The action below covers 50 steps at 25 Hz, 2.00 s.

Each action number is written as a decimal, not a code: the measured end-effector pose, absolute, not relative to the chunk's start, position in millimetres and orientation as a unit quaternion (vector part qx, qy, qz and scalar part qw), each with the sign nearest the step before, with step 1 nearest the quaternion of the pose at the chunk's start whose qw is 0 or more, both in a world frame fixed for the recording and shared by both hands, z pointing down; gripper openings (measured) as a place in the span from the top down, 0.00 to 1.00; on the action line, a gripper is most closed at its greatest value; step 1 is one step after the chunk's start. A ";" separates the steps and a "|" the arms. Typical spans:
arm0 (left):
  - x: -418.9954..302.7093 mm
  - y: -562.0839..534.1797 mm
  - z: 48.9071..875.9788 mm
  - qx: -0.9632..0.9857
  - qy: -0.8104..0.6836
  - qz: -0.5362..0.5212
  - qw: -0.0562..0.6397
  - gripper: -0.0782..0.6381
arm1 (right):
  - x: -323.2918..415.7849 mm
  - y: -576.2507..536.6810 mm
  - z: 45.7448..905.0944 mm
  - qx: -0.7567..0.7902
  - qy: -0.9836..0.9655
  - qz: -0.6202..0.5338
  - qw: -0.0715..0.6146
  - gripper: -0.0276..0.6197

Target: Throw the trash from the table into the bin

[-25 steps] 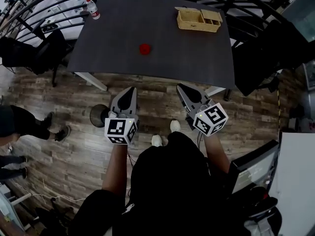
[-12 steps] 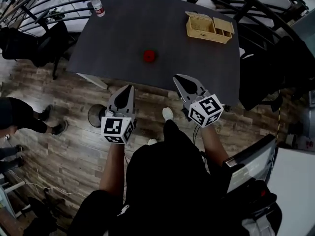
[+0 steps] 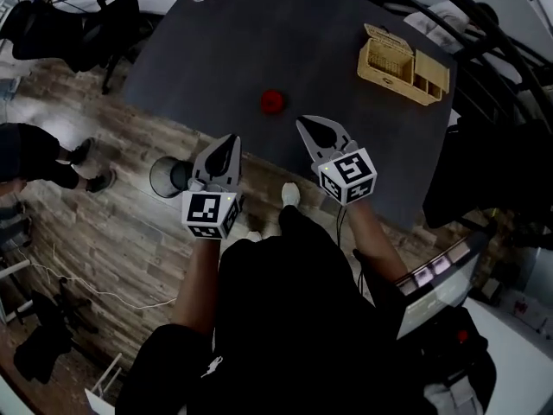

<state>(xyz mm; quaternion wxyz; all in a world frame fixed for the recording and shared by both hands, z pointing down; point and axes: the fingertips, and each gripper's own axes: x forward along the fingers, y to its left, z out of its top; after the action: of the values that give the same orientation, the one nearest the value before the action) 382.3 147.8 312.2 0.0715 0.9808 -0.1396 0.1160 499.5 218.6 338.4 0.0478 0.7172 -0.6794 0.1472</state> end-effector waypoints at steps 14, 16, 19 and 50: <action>421.5 125.2 354.5 0.961 -0.208 0.158 0.093 0.88 | 529.7 161.4 403.2 0.649 -0.734 0.175 0.095 0.95; 417.2 123.7 363.3 0.958 -0.213 0.166 0.098 0.88 | 530.2 159.6 411.1 0.648 -0.733 0.179 0.101 0.95; 412.9 119.4 371.2 0.956 -0.219 0.169 0.101 0.88 | 531.7 158.6 426.4 0.650 -0.728 0.189 0.109 0.95; 381.5 73.4 415.1 0.946 -0.206 0.224 0.114 0.88 | 540.5 96.8 574.0 0.627 -0.680 0.265 0.273 0.49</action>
<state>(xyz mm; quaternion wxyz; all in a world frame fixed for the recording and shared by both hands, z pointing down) 381.5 73.4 415.1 0.1136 0.9458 -0.2059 0.2242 540.5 96.8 574.0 0.2732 0.6270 -0.6796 0.2652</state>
